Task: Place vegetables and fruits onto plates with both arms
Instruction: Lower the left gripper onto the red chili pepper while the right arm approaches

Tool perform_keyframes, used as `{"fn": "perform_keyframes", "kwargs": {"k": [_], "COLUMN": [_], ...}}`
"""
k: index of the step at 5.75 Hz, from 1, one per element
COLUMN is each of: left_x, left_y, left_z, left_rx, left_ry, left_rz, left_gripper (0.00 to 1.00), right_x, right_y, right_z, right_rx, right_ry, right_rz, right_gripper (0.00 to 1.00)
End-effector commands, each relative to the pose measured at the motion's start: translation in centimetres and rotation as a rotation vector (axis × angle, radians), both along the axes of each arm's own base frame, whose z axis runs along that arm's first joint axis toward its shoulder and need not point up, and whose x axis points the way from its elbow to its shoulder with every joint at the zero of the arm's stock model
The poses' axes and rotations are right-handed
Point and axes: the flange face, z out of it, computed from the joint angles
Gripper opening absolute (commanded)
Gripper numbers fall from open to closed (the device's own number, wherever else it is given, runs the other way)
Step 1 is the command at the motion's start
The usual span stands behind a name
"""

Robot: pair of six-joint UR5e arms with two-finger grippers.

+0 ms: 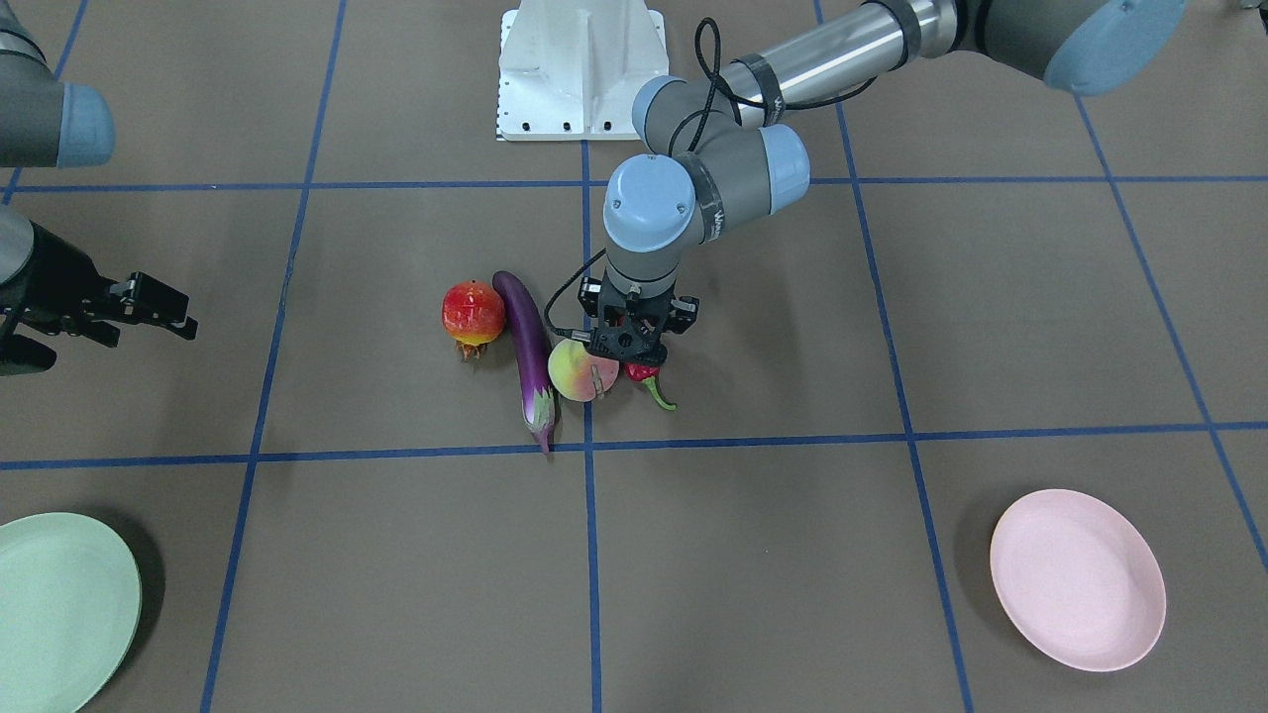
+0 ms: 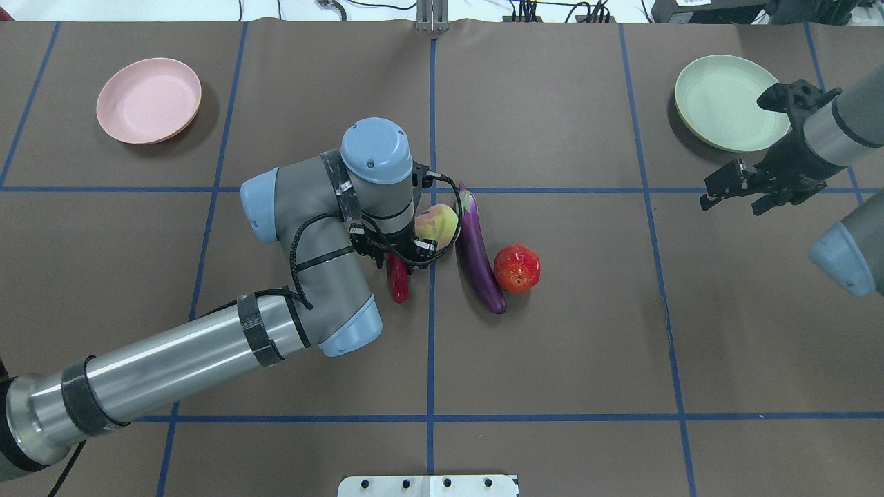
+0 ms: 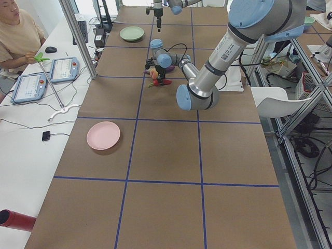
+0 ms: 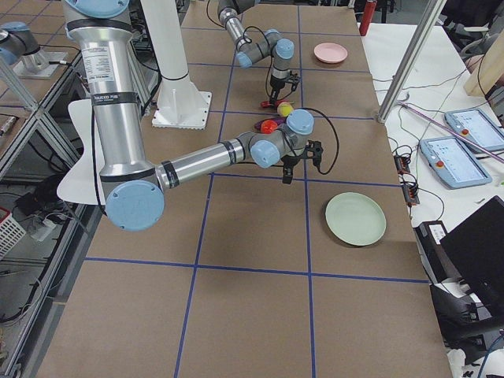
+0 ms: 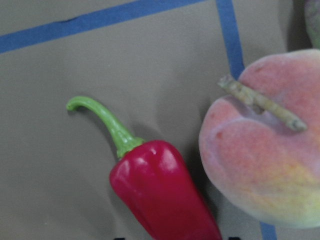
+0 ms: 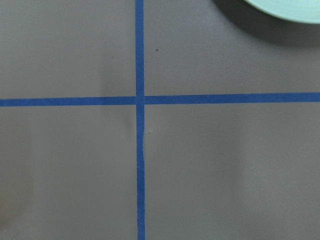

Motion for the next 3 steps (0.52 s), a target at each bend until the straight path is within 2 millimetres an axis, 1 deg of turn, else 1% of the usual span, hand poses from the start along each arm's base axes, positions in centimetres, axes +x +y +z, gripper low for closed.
{"fn": "perform_keyframes", "kwargs": {"k": [1, 2, 3], "left_x": [-1.7, -4.9, -7.6], "left_y": [-0.8, -3.2, -5.7], "left_z": [-1.7, -2.7, -2.4], "left_rx": [0.013, 0.027, 0.029], "left_ry": [0.030, 0.054, 0.052], "left_rz": [-0.023, -0.064, -0.103], "left_gripper": [0.00, 0.00, 0.00], "right_x": [-1.4, -4.6, -9.1], "right_y": [-0.8, -1.2, -0.9], "right_z": [-2.6, -5.9, -9.8], "right_rx": [-0.032, -0.049, -0.074], "right_ry": [-0.019, -0.027, -0.030], "right_rz": [0.039, 0.070, 0.113], "right_gripper": [1.00, 1.00, 1.00]}}
